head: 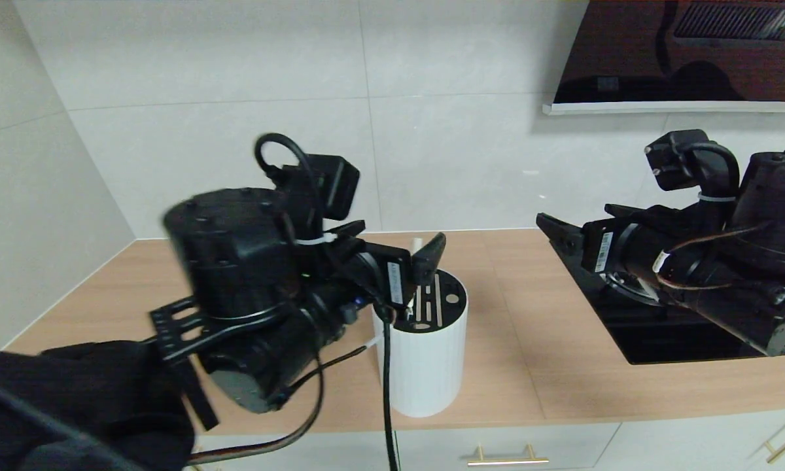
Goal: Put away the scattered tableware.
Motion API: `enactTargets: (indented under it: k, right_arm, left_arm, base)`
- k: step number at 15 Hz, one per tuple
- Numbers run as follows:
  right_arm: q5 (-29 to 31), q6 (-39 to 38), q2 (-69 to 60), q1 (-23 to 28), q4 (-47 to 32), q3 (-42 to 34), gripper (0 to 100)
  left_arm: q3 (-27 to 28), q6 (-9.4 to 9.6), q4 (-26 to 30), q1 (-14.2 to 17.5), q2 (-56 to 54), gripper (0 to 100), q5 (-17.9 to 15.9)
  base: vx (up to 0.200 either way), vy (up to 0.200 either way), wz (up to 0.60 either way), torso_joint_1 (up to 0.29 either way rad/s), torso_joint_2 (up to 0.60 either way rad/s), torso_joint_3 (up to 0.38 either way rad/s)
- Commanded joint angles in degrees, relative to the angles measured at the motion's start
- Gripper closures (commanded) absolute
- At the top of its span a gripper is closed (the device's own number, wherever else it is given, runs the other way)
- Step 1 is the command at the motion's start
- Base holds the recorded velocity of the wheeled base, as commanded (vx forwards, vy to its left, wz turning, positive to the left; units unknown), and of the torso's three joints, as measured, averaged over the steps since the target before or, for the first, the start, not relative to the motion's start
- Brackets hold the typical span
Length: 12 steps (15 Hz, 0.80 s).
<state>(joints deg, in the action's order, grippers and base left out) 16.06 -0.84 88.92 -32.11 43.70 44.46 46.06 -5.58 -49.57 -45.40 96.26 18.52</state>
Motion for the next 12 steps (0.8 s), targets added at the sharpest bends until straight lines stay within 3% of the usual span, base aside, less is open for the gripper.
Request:
enactTargets:
  k: [1, 5, 7, 9, 10, 12]
  right_arm:
    - [0.0, 0.1, -2.3, 0.8, 0.1, 0.2, 0]
    - [-0.9, -1.0, -14.9, 4.6, 0.1, -7.7, 0]
    - [-1.6, -2.1, -25.5, 5.7, -0.5, -14.9, 0]
    - [-1.6, -1.9, -35.4, 7.9, -0.8, -21.2, 0]
    - [-1.6, -1.8, -41.8, 10.3, -1.7, -24.6, 0]
    - [-1.6, -1.7, -55.9, 14.7, -10.7, -27.6, 0]
  left_arm:
    - [-6.6, 0.05, 1.5, 2.8, -17.7, 0, -9.2]
    - [-13.8, 0.31, 3.5, 13.2, -30.7, 0, -9.2]
    - [-16.3, 0.31, 9.0, 19.8, -40.6, 0, -9.2]
    - [-16.5, 0.31, 18.8, 25.9, -51.1, 0, -9.5]
    - [-16.3, 0.31, 25.7, 27.0, -57.8, 0, -9.6]
    - [-15.4, 0.31, 40.8, 26.9, -72.0, 0, -9.6]
  base:
    - [0.000, 0.000, 0.00, 0.000, 0.00, 0.000]
    - [0.000, 0.000, 0.00, 0.000, 0.00, 0.000]
    - [0.000, 0.000, 0.00, 0.000, 0.00, 0.000]
    - [0.000, 0.000, 0.00, 0.000, 0.00, 0.000]
    - [0.000, 0.000, 0.00, 0.000, 0.00, 0.000]
    - [0.000, 0.000, 0.00, 0.000, 0.00, 0.000]
